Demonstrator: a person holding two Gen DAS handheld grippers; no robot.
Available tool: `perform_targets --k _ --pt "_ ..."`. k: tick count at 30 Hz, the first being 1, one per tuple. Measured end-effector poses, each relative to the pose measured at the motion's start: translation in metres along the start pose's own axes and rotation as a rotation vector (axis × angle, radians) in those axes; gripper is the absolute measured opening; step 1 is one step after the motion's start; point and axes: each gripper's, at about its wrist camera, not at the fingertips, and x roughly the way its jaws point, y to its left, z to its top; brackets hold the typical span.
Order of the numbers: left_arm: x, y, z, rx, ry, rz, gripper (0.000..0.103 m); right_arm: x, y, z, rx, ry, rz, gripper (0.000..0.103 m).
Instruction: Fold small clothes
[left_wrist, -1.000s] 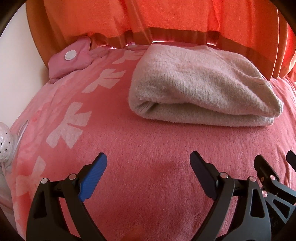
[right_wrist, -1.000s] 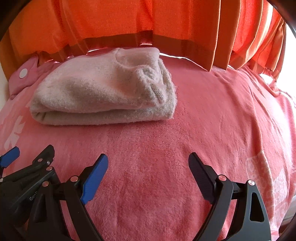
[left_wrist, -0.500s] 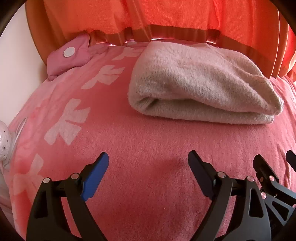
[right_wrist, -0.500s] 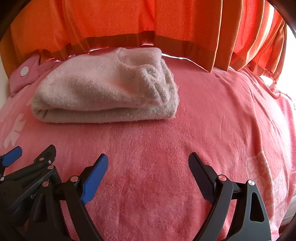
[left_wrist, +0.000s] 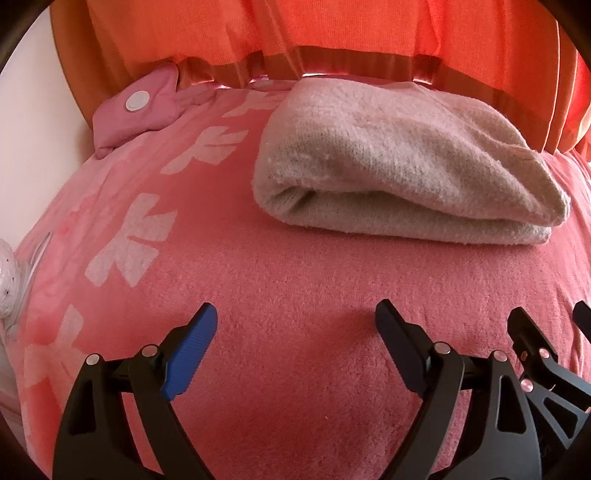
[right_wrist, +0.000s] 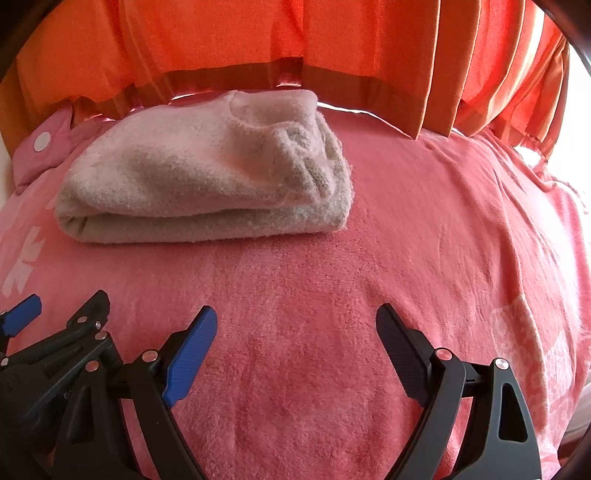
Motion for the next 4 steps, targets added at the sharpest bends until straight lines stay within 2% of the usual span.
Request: perform_targets --k 4 --pt "-0.0007 -0.0017 0.0006 0.012 -0.006 0.005 0.082 0.0007 -0.0012 0.0000 0.000 0.000 -0.002 0.086"
